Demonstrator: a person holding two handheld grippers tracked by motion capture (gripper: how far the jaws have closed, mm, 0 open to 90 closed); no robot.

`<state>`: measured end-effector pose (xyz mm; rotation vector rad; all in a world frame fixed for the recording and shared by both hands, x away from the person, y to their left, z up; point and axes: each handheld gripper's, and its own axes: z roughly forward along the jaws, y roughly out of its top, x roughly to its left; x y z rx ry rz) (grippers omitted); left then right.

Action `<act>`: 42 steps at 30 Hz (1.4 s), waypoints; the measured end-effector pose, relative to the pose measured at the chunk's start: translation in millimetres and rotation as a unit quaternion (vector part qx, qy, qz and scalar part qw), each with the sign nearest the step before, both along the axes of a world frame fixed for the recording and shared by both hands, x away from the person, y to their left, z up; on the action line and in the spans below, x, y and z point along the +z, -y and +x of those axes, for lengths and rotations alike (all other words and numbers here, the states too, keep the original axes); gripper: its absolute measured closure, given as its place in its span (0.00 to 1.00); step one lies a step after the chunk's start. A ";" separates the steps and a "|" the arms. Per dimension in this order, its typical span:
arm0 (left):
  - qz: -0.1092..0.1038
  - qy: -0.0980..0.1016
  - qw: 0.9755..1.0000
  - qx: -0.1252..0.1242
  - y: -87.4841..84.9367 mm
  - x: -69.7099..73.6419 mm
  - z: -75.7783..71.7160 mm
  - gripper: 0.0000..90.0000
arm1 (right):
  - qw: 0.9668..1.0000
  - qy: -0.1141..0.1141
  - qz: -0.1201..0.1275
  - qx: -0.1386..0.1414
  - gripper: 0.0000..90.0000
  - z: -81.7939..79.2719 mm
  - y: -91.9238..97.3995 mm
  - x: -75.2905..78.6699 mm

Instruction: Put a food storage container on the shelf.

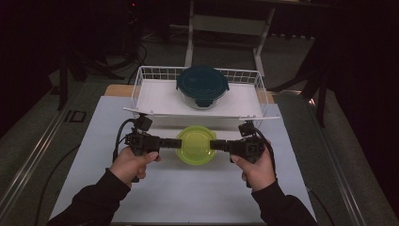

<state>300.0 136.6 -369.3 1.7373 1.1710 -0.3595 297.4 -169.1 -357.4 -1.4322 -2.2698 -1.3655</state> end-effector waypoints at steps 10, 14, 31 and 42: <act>0.000 0.035 0.999 0.009 -2.1 48.7 6.3 0.89 | 0.999 0.038 0.003 -0.003 0.90 6.3 -3.0 46.4; -0.003 0.044 0.999 0.012 -2.2 64.5 11.6 0.89 | 0.999 0.049 0.006 -0.006 0.90 10.4 -3.2 61.4; -0.007 0.069 0.997 0.021 6.1 117.8 58.1 0.89 | 0.997 0.078 0.009 -0.027 0.90 46.8 1.7 115.8; -0.012 0.048 0.998 0.032 11.9 120.1 92.2 0.89 | 0.997 0.063 -0.003 -0.051 0.90 83.8 3.0 125.4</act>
